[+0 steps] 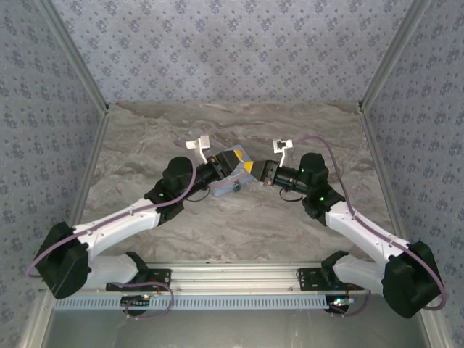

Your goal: Unlock the padlock with the key

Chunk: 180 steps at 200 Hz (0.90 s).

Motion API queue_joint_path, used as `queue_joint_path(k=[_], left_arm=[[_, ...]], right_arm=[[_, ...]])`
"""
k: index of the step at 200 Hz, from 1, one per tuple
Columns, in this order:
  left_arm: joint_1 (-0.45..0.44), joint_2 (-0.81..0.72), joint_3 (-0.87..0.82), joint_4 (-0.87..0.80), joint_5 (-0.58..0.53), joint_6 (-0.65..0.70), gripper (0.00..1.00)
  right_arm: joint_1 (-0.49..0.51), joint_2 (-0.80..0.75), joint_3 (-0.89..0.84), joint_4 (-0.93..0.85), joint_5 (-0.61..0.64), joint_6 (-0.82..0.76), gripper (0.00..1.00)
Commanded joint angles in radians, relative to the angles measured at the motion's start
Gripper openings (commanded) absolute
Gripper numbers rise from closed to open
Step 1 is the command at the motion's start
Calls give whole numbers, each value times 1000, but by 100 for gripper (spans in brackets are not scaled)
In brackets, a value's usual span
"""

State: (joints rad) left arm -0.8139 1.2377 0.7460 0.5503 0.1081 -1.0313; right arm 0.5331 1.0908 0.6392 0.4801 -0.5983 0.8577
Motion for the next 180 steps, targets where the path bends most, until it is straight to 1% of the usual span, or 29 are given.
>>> queue_joint_path(k=[1, 43, 77, 91, 117, 131, 144, 162, 180], left_arm=[[-14, 38, 51, 70, 57, -27, 53], [-21, 60, 47, 106, 55, -49, 51], [-21, 52, 45, 103, 51, -44, 33], [-23, 55, 50, 103, 54, -45, 28], [-23, 60, 54, 104, 60, -46, 24], [-23, 58, 56, 104, 62, -43, 18], [-22, 57, 57, 98, 62, -38, 11], [-23, 47, 59, 79, 54, -26, 0], [-22, 34, 62, 55, 47, -14, 0]], right_arm=[[14, 1, 17, 55, 11, 18, 0], [17, 9, 15, 29, 32, 17, 0], [13, 12, 4, 16, 38, 28, 0], [14, 16, 8, 17, 40, 31, 0], [14, 24, 10, 22, 38, 37, 0], [13, 29, 10, 22, 35, 43, 0], [9, 31, 3, 34, 21, 57, 0], [-9, 30, -20, 79, -4, 89, 8], [-33, 28, -45, 121, -35, 119, 15]])
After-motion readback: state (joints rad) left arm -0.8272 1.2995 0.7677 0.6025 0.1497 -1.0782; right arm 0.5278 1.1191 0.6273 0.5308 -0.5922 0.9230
